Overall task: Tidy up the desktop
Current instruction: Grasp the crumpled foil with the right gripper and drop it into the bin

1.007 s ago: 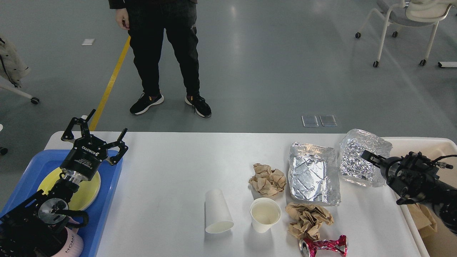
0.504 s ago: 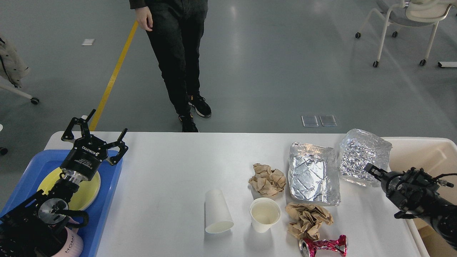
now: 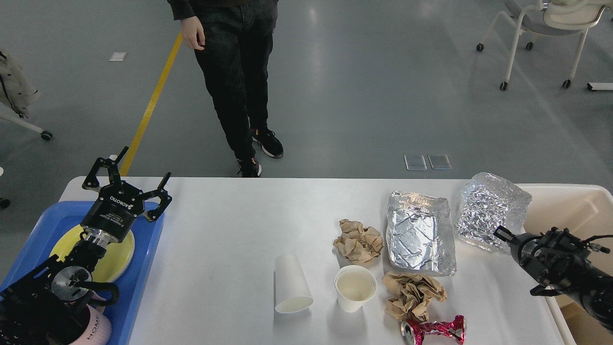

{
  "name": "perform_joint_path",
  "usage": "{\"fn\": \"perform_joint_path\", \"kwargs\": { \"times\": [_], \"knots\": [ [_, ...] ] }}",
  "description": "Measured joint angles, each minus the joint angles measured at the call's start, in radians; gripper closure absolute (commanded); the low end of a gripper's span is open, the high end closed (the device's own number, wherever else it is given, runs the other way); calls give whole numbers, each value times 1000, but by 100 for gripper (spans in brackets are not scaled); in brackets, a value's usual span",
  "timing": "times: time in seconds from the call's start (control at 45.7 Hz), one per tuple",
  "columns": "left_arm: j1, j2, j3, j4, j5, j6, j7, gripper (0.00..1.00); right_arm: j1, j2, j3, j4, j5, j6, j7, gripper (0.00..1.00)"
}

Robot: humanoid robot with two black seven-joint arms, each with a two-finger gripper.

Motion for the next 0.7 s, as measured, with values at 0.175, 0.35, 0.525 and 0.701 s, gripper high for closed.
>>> {"fn": "perform_joint_path", "kwargs": {
  "times": [0.175,0.35,0.525,0.701],
  "knots": [
    [0,0,0,0,0,0,0,0,74,-37,-1,71,3,63,0,100],
    [0,0,0,0,0,0,0,0,368,-259,-71,345,-2,231,1,100],
    [0,0,-1,0,0,0,0,0,860,-480,-242,583,-43,580,3,100],
    [0,0,-2,0,0,0,0,0,1279,-552,-331,616,-158,907,11,100]
  ]
}}
